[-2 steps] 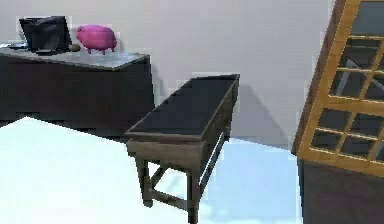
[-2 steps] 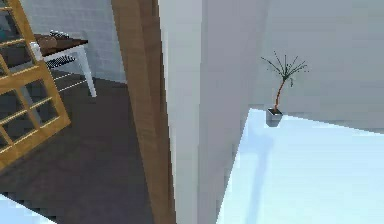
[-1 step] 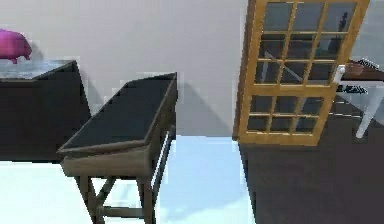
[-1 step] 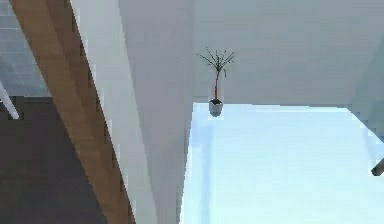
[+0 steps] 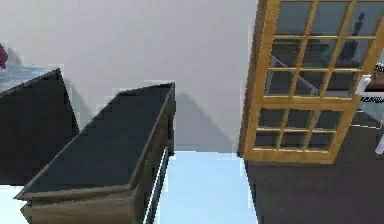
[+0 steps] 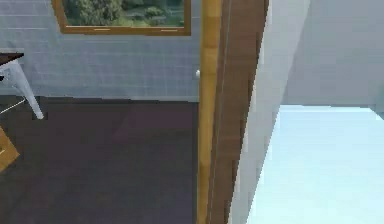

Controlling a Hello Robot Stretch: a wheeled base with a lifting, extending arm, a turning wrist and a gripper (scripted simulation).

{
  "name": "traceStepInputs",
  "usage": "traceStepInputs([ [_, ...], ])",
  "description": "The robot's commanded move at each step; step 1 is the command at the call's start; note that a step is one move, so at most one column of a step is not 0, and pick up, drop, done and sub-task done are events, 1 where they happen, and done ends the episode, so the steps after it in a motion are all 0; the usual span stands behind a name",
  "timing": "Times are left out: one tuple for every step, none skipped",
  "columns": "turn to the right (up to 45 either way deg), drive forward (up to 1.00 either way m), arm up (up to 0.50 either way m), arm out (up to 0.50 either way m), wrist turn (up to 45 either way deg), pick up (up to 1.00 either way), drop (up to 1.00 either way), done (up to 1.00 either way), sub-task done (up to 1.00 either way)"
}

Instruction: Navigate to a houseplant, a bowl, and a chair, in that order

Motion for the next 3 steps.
traceStepInputs([
  [42.0, 0.0, 0.0, 0.0, 0.0, 0.0, 0.0, 0.0, 0.0],
  [0.0, 1.0, 0.0, 0.0, 0.0, 0.0, 0.0, 0.0, 0.0],
  [3.0, 0.0, 0.0, 0.0, 0.0, 0.0, 0.0, 0.0, 0.0],
])
